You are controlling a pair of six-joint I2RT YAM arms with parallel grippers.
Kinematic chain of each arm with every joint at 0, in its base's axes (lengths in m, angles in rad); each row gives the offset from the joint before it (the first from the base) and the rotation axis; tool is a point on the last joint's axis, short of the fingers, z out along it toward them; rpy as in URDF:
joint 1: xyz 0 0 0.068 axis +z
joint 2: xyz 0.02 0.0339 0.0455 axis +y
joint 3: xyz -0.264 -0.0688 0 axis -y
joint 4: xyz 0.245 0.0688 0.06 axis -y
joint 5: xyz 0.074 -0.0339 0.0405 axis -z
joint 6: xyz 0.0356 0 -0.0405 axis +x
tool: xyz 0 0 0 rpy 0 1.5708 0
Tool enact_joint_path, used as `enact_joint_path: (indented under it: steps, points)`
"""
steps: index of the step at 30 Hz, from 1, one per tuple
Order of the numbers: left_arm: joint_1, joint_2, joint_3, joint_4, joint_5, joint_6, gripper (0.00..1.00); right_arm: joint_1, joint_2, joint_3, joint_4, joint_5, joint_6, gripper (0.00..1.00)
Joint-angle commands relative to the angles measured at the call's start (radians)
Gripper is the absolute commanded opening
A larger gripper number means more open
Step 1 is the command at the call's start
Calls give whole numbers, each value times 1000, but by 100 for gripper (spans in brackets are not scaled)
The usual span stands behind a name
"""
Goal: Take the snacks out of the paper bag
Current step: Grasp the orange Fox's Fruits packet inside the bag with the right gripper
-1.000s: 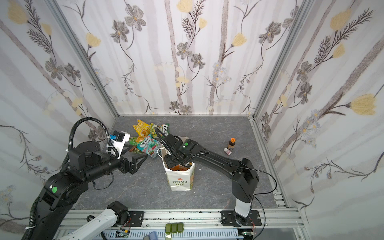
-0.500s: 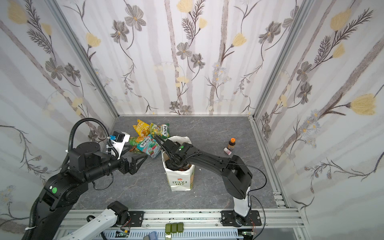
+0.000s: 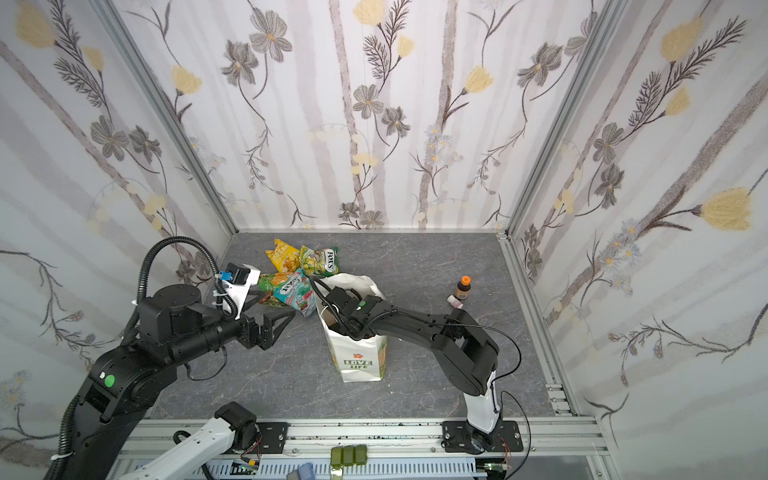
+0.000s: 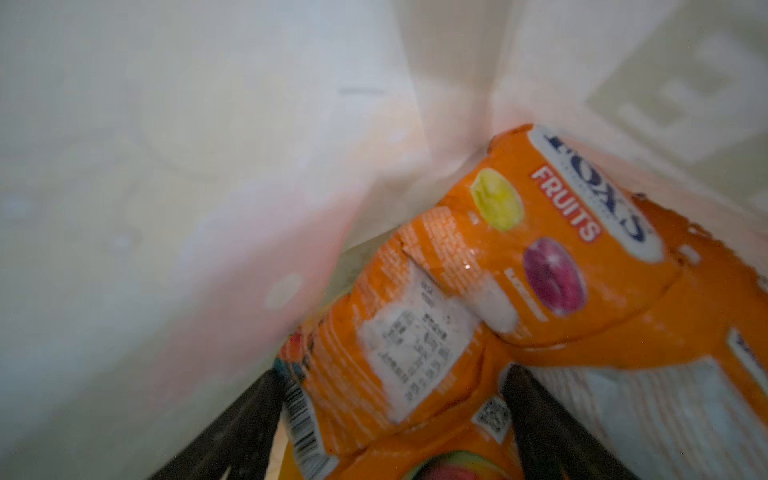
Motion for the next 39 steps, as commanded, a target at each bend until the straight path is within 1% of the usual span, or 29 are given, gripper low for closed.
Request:
enact_joint_path:
  steps: [1,3,4,8,14,16,24,39]
  points:
    - [0,-2,-3,7,-2,4,100,-2,48,-28,5,-29,10,82]
    - [1,-2,-4,7,-1,3,100,-3,50,-41,18,-42,11,75]
    - [0,-2,-4,7,-2,3,100,-3,48,-48,23,-46,14,71]
    - [0,-2,-8,10,-3,2,100,-3,21,-56,29,-41,15,45]
    - [0,0,-19,21,-1,-1,100,-4,-24,-52,31,-38,15,20]
    - [0,-1,-20,22,-1,-3,100,-4,-40,-49,31,-38,17,14]
    - [1,0,-23,23,-2,-1,100,-9,-110,-34,32,-32,24,3]
    - [0,0,-29,30,-1,-4,100,-22,-218,-3,21,-25,33,0]
